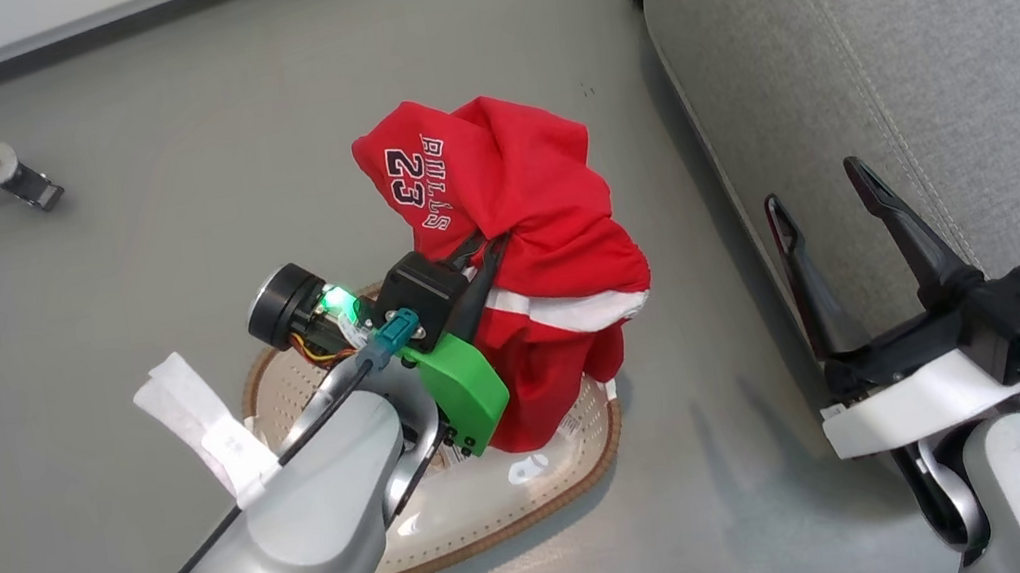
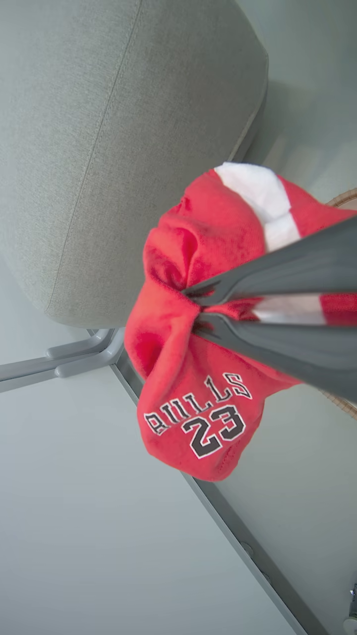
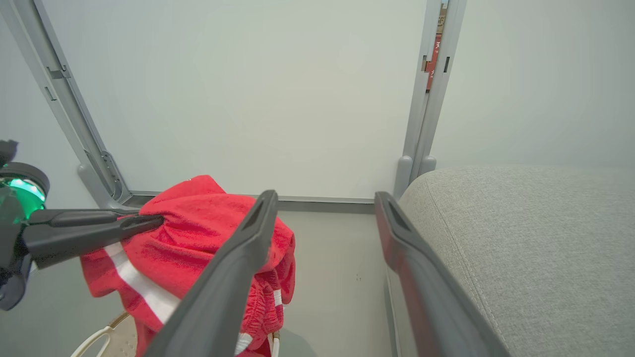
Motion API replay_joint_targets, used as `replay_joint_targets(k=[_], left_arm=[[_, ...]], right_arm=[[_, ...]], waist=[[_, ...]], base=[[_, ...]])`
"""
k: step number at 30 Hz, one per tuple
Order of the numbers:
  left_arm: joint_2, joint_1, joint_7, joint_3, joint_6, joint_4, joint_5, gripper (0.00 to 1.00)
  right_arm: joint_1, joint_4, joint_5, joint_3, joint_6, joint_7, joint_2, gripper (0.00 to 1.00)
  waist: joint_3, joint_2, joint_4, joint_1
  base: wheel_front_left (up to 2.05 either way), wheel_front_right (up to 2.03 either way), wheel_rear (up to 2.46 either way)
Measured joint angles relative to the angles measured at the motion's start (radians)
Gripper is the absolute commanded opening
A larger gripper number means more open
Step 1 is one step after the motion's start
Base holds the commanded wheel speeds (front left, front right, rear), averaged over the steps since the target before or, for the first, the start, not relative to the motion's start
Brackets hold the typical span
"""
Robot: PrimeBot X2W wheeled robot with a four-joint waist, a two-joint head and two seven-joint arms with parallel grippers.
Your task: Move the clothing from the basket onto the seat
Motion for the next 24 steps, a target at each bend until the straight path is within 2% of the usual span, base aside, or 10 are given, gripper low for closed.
replay_joint_targets(k=[11,24], left_arm=[[0.009,0.048,0.0,0.153,0.017,-0.232,0.062,0.0],[0.003,0.045,0.0,0.224,0.022,-0.378,0.111,0.0]], right_arm=[[0.046,-0.005,0.0,-0.004,0.0,0.0,0.0,1.0],[0.089,-0.01,0.011,0.007,0.0,0.0,0.0,1.0]], waist=[[-0.12,0.0,0.038,0.0],[-0.194,0.0,0.044,0.0]], base=[[0.0,0.0,0.0],[0.0,0.0,0.0]])
